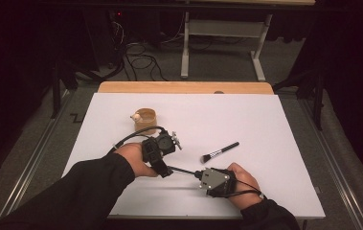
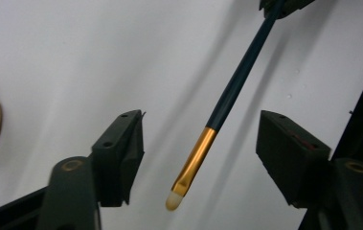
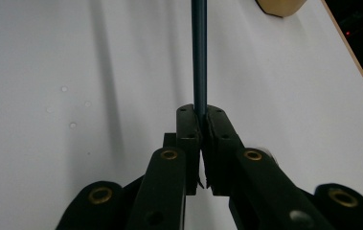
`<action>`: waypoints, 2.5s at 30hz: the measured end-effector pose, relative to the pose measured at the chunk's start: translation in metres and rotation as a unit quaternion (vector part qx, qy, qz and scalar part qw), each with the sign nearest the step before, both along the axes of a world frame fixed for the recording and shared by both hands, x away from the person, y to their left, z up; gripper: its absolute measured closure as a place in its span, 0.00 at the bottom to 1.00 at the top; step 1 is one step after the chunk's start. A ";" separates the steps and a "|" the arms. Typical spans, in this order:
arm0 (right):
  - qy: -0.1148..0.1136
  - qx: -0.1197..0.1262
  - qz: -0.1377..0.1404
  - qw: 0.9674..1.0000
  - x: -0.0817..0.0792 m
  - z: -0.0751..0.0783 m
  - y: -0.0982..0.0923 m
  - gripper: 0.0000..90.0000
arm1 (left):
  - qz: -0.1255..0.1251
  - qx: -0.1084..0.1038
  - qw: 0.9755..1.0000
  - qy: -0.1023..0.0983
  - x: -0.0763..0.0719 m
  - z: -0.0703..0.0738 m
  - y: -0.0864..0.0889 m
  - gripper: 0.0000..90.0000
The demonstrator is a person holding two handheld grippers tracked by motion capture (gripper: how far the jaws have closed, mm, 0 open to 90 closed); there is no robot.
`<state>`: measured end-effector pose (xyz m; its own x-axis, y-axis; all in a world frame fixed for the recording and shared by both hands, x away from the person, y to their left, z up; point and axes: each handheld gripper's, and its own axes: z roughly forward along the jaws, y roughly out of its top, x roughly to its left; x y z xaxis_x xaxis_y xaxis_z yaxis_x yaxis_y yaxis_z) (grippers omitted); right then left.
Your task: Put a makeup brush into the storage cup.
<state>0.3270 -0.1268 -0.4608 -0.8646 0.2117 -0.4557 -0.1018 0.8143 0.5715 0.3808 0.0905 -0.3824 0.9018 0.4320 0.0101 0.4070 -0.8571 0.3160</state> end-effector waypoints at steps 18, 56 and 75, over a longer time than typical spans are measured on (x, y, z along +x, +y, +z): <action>0.003 -0.003 -0.033 0.999 0.007 0.000 -0.014 0.97 | 0.054 -0.078 0.995 -0.021 0.000 -0.008 0.040 0.22; 0.011 0.022 -0.087 0.996 0.017 0.001 -0.039 0.97 | 0.187 -0.293 0.932 -0.104 -0.018 -0.082 0.085 0.19; 0.029 0.062 -0.099 0.993 0.018 0.001 -0.040 0.97 | 0.174 -0.334 0.915 -0.146 -0.025 -0.083 0.096 0.20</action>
